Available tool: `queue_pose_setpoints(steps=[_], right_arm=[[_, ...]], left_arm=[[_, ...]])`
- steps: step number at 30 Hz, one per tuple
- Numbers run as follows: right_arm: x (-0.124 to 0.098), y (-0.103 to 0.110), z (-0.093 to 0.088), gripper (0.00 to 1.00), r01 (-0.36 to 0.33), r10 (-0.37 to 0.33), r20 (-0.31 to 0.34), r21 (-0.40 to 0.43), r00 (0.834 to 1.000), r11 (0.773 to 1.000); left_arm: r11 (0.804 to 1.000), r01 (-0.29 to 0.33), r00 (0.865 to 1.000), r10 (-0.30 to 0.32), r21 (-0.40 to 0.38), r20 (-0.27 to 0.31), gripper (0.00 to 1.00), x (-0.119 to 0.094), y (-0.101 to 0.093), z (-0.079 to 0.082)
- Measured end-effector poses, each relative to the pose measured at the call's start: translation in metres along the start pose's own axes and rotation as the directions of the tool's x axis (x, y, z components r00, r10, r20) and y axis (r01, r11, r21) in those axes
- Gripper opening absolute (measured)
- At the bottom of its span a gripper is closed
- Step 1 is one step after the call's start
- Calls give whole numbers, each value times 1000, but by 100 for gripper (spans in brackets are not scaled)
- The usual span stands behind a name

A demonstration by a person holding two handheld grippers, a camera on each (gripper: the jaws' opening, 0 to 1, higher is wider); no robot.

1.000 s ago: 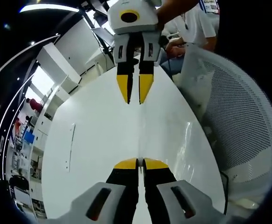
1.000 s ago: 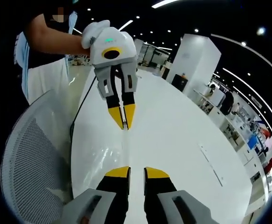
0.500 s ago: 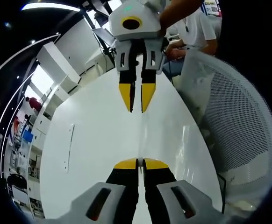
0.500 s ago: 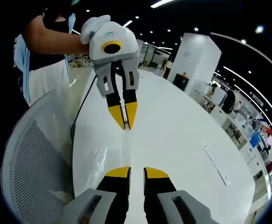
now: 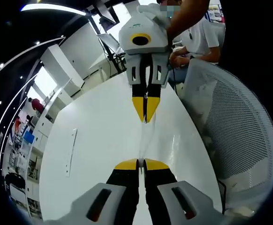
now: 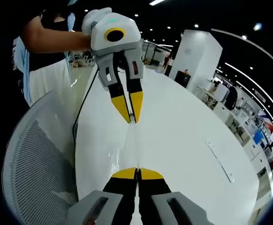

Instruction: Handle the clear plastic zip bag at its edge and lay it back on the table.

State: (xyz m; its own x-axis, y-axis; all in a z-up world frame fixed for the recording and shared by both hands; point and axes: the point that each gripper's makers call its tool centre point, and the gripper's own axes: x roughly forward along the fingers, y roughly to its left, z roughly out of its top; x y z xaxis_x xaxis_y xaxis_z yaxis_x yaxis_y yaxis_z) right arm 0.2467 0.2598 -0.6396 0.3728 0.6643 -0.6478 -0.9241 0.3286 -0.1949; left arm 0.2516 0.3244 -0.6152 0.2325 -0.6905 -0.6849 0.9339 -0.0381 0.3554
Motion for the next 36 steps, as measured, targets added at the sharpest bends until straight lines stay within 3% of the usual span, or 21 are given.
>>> queue_pose_setpoints(steps=[9, 15, 23, 30, 36], right_arm=[[0, 1, -1, 0, -3, 4, -6, 23, 1000, 1000], [-2, 0, 0, 0, -5, 5, -3, 36, 1000, 999], [-2, -1, 1, 0, -9, 9, -4, 45, 1000, 999], [-3, -2, 5, 0, -6, 6, 6, 64, 1000, 998], [-5, -2, 8, 0, -7, 6, 12, 83, 1000, 997]], left_arm=[[1000, -18, 1000, 18, 17, -1, 1, 2, 1, -1], [999, -32, 999, 32, 8, 13, 9, -2, 1, 6], [999, -37, 999, 37, 12, 38, 11, -8, -4, 17], [994, -17, 1000, 14, 106, 28, 11, -3, -15, 33], [985, -9, 1000, 11, 172, -6, 11, 7, -23, 34]])
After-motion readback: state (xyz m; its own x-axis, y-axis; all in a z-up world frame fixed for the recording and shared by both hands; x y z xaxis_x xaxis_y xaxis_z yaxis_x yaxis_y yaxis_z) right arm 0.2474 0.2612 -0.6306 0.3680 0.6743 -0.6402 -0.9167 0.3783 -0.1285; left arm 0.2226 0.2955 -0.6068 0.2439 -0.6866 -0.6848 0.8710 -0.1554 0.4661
